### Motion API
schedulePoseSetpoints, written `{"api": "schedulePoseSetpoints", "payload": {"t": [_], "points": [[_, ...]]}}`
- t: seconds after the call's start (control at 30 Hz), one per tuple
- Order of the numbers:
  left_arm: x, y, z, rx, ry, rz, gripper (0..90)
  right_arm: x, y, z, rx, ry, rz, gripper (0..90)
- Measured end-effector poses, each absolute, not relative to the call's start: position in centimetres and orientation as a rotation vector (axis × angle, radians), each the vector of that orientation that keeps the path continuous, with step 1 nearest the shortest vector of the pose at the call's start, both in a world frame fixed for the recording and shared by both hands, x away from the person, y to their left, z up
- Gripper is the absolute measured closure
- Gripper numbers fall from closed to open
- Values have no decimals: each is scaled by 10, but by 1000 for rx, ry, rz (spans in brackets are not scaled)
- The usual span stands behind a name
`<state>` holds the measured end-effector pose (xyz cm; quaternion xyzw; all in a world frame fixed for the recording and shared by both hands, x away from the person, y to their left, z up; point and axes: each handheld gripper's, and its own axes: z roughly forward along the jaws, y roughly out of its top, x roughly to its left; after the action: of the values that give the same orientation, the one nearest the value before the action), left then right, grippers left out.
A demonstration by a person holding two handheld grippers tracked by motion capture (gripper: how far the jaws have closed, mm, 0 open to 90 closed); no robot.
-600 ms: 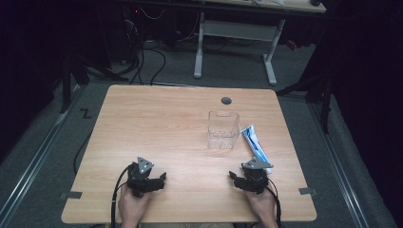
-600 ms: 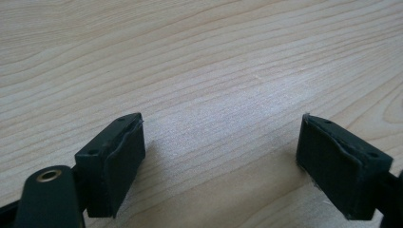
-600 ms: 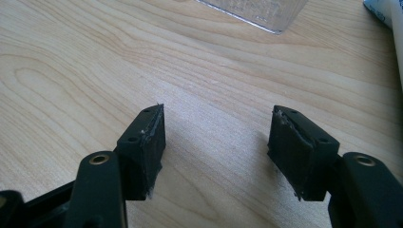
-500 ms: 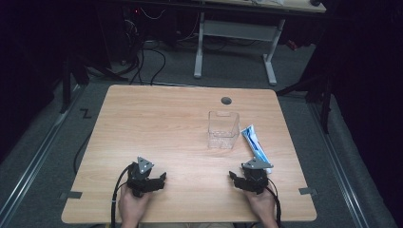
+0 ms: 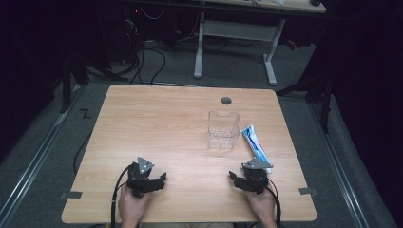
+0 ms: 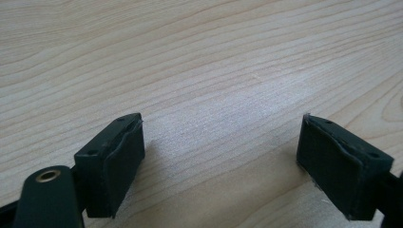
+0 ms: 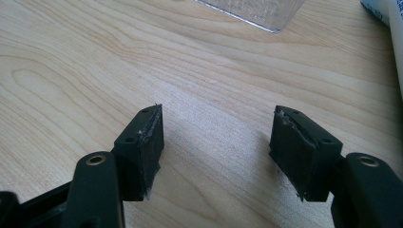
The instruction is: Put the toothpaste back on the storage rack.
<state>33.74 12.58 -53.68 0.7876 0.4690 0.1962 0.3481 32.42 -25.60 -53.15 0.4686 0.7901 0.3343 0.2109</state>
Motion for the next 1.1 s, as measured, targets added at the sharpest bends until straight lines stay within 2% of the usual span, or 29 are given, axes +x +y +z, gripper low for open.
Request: {"api": "schedulePoseSetpoints", "payload": {"t": [0.73,1.1], "points": [[337,125,-537,2047,1207,506,166,324,-256,-532,1304,2202,933,325],[337,126,-537,2047,1207,506,168,327,-260,-529,1404,2176,980,367]]}}
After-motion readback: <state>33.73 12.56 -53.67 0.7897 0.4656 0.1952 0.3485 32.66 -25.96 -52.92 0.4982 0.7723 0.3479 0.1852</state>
